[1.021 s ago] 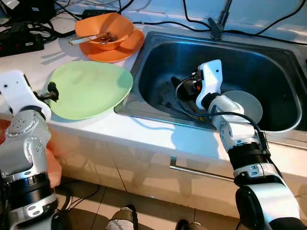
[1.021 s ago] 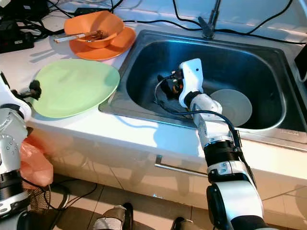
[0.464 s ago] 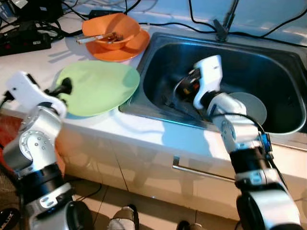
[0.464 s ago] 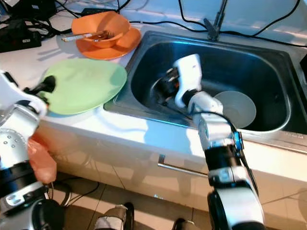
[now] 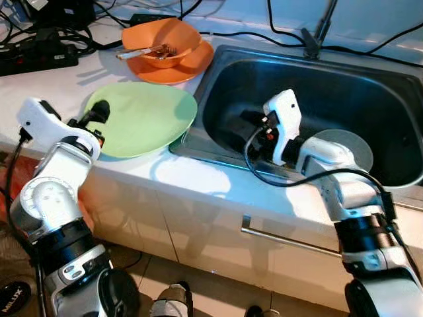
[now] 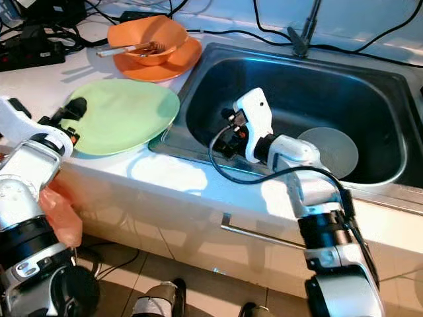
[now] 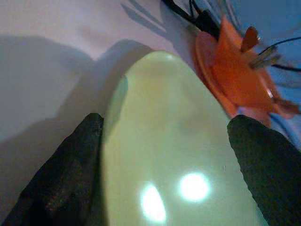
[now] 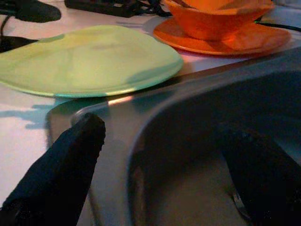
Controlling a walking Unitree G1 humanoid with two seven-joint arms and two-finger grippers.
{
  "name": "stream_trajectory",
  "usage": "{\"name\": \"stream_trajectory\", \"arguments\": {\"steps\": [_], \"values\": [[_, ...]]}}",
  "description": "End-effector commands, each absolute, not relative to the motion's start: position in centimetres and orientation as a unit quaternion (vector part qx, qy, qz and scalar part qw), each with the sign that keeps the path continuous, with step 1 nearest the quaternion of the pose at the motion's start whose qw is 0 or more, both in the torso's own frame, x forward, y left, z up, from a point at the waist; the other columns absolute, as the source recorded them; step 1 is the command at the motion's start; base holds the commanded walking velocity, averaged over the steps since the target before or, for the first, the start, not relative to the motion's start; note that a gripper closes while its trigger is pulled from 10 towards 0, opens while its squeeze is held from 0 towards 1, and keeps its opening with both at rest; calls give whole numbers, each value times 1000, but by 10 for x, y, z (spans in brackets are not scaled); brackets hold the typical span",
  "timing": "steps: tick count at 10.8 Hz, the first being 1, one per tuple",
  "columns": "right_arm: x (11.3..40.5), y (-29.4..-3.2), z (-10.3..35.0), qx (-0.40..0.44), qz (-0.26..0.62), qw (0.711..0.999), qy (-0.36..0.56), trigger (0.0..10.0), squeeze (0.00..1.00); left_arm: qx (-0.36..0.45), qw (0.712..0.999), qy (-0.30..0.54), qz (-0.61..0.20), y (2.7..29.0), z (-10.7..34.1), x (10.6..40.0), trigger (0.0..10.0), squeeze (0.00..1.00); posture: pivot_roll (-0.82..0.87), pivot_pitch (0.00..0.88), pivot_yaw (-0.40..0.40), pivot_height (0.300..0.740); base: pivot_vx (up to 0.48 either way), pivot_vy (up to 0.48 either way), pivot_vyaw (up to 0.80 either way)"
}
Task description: Kitchen organization
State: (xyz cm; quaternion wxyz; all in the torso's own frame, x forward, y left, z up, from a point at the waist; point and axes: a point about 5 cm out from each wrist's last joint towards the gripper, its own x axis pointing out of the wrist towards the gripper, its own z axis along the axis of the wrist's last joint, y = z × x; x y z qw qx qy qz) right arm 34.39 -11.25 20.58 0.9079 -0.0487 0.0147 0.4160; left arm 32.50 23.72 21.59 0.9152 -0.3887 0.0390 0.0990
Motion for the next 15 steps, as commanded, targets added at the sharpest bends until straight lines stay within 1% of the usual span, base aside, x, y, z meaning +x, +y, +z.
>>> {"name": "stream_trajectory", "arguments": {"steps": [1,2,5,9,13,15], "values": [[341,-111,207,-47,429,902,17,10000,0,-413,902,84,93,229,198,327,392,0,263,137,17,740,0,0,0],[339,-110,207,-49,435,899,18,10000,0,-430,896,77,76,225,200,328,0,0,263,136,17,740,0,0,0],[337,-109,208,-50,441,896,19,10000,0,-460,884,72,52,215,207,326,0,0,265,137,18,740,0,0,0],[336,-108,206,-48,443,895,22,10000,0,-486,870,84,14,204,210,327,0,0,265,135,20,740,0,0,0],[336,-107,204,-48,442,895,24,10000,0,-500,862,87,8,209,208,328,0,0,268,134,22,740,0,0,0],[336,-107,203,-47,442,896,25,10000,0,-498,861,105,-10,201,201,323,0,0,268,134,23,740,0,0,0]]}}
